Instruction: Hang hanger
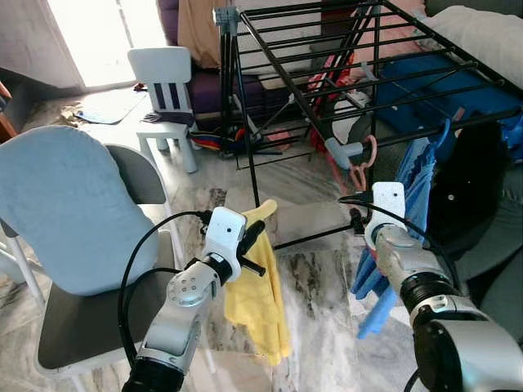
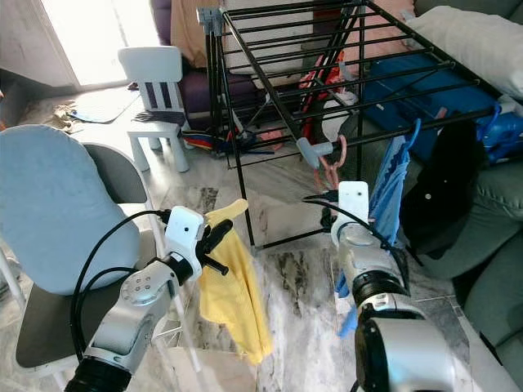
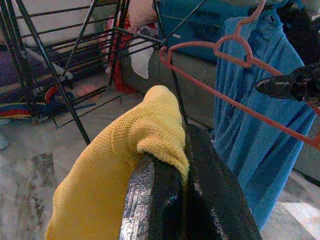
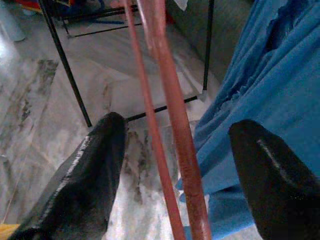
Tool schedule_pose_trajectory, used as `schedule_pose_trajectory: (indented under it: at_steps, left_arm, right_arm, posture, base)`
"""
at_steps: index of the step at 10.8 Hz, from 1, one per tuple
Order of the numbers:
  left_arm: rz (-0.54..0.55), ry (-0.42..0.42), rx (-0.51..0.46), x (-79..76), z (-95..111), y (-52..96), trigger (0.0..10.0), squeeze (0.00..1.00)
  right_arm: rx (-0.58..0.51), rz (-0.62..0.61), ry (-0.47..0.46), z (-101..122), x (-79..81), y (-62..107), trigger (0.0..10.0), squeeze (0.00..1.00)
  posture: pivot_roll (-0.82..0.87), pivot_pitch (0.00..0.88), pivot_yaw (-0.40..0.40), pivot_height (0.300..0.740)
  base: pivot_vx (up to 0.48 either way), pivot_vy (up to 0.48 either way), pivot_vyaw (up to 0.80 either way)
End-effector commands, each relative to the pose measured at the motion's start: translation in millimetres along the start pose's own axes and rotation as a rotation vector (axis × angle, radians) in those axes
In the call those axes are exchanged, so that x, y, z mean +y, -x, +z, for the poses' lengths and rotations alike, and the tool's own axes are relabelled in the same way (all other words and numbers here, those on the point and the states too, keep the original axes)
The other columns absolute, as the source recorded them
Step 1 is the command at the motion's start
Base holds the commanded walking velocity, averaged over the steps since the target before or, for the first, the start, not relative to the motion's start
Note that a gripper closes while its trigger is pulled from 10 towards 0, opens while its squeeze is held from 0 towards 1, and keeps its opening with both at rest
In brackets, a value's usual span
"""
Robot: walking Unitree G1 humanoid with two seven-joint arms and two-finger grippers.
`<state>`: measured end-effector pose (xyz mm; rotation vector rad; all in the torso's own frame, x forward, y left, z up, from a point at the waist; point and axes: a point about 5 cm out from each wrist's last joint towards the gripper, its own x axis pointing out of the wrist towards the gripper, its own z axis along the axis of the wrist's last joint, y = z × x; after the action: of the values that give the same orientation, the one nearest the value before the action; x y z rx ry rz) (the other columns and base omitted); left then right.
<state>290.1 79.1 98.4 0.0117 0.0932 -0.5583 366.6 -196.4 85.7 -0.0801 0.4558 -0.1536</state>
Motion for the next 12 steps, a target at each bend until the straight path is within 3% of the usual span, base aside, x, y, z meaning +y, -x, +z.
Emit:
schedule_pose_trajectory:
  at_steps: [1, 12]
  left_arm:
    - [-0.003, -0.02, -0.012, 1.6, 5.5, -1.2, 10.0, 0.0]
    - [-0.013, -0.049, 0.034, 0.4, 0.2, -1.3, 10.0, 0.0]
  right_arm:
    - [-0.016, 0.009, -0.013, 7.5, 1.0, -0.8, 0.0, 0.0]
    - [0.006, 0.027, -0.009, 3.0, -0.7, -1.7, 0.0, 0.0]
  posture:
    - [-0.18, 0.0, 0.016, 0.74]
    - [-0.17, 0.0, 0.03, 0.74]
  base:
    - [0.0, 0.0, 0.0]
    - [0.0, 0.0, 0.0]
